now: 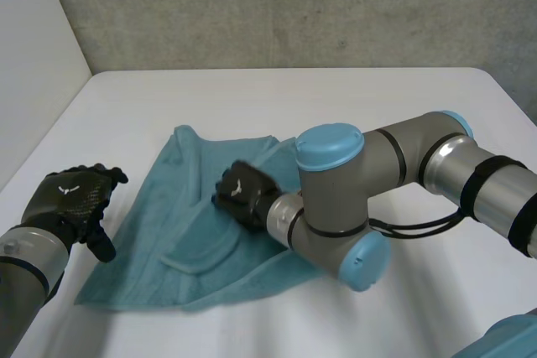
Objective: Fold the laundry
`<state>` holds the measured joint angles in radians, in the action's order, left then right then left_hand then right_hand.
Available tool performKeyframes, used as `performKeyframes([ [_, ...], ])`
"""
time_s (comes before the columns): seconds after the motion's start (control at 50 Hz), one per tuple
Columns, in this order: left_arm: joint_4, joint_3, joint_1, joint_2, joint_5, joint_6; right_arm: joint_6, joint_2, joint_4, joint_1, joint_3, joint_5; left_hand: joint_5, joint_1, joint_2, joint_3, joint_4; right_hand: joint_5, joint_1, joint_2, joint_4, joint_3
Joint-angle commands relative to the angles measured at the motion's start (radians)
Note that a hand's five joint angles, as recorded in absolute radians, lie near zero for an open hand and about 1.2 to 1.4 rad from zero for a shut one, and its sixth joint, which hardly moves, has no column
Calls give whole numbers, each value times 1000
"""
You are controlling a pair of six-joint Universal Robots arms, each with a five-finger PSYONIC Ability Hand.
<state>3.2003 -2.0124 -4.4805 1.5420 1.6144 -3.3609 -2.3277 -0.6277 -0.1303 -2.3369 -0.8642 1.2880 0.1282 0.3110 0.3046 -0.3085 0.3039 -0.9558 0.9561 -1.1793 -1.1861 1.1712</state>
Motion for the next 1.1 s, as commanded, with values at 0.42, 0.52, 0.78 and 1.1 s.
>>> performKeyframes([
  [0.42,1,8,175,13,1,5,-315,-236,139,476,-241,487,37,29,35,-31,36,-266,440,-217,-210,225],
  [0.52,-13,-2,225,16,2,1,-328,-239,139,527,-318,476,49,40,47,-43,47,-142,316,-93,-86,101],
  [0.78,-37,-5,228,23,2,3,-424,-380,143,550,-447,449,119,111,117,-113,118,956,-782,1005,1012,-997],
  [1.1,20,-2,218,222,7,0,-429,-630,158,550,-699,312,383,375,382,-378,382,943,-768,992,998,-983],
])
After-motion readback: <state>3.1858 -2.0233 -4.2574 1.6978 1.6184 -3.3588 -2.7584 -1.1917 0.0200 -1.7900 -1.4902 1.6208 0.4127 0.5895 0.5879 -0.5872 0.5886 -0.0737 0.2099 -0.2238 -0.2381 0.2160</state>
